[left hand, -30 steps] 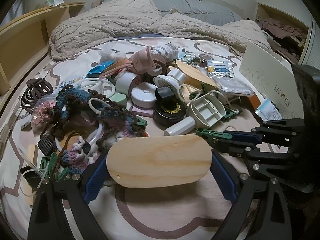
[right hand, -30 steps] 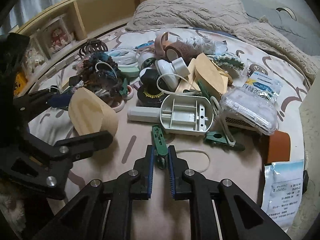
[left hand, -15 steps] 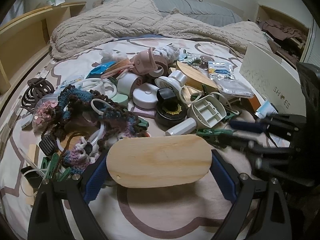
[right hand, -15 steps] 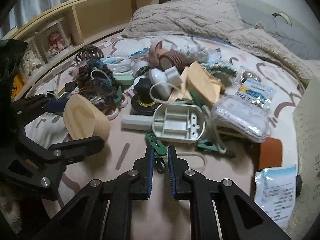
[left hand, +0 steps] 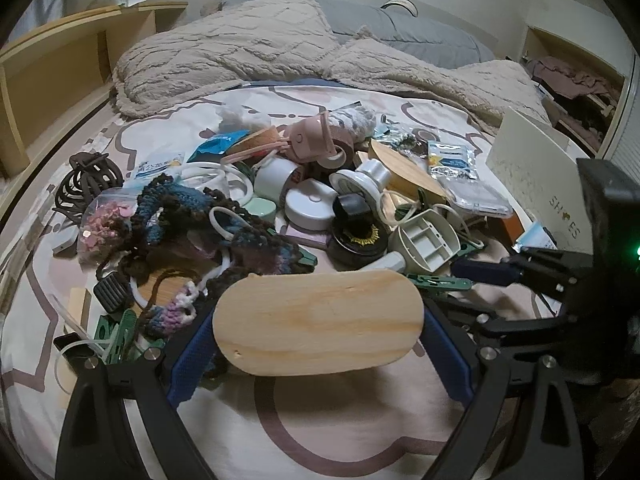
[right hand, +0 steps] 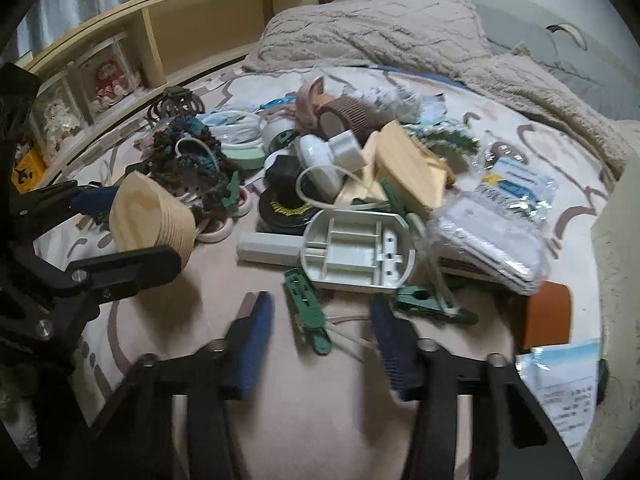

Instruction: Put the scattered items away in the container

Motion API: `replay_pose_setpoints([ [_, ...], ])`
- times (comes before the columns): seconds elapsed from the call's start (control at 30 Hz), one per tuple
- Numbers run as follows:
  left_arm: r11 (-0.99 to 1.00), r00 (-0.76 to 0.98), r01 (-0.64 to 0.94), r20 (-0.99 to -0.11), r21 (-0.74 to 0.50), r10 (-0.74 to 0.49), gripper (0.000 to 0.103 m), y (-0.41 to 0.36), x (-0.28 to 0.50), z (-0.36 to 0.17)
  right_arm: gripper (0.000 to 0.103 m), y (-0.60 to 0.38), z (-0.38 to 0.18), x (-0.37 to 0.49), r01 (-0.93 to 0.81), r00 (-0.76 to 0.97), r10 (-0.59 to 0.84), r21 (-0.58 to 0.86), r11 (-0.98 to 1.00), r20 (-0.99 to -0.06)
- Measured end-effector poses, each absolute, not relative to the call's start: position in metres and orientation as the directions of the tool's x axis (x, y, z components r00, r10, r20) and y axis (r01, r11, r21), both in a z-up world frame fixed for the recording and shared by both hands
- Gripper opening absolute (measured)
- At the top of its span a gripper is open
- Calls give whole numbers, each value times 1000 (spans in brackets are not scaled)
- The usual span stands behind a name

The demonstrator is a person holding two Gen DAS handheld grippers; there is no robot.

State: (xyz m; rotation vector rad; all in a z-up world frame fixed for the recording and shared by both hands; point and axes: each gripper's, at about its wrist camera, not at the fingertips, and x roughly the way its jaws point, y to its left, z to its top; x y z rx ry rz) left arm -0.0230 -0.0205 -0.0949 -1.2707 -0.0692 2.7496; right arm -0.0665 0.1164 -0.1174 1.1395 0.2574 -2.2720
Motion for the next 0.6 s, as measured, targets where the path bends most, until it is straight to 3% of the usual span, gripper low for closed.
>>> replay_pose_setpoints([
  [0.1,-993,-643,-79,-756,-90,120,95,-22,-23,-94,42,109,-121,-65,594,-471,-399,52,-803,-787],
  [0.33,-993,-644,-80,-756,-89,120,95,-22,-23,-94,16,105,-120,-63,604,-485,-404,36,-796,-776],
  [0.6,-993,-650,-68,-752,-93,115,95,-23,-23,-93,11,117,-99,-58,595,-505,-481,115,-796,-716],
])
